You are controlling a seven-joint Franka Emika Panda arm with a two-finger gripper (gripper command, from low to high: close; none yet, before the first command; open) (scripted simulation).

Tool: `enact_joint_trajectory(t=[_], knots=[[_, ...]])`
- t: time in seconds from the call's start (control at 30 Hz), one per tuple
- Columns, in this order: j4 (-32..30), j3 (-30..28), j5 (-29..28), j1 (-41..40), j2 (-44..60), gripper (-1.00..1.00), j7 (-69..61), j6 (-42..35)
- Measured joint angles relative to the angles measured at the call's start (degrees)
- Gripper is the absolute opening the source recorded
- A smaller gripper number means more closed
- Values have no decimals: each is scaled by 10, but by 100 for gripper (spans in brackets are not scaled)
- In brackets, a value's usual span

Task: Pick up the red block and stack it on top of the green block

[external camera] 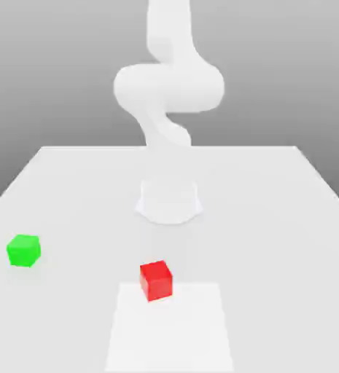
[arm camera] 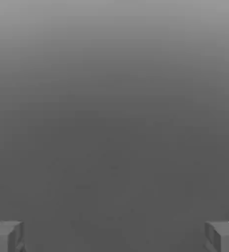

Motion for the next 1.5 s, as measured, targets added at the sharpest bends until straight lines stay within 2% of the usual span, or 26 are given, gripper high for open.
enact_joint_trajectory(t=[0.33, 0.53, 0.67, 0.77, 0.8, 1.03, 1.3, 1.5], knots=[[-186, -32, -35, 9, 161, 0, -97, 134], [-307, -69, -33, 20, 287, 0, -184, 236], [-327, -68, 13, 22, 429, 0, -245, 347], [-321, -31, 44, -6, 496, 0, -270, 404], [-319, -19, 49, -17, 514, -100, -274, 419], [-319, -15, 47, -21, 518, -100, -272, 421], [-339, -26, 0, -23, 369, -100, -240, 294], [-322, -64, -12, -91, 349, -100, -162, 257]])
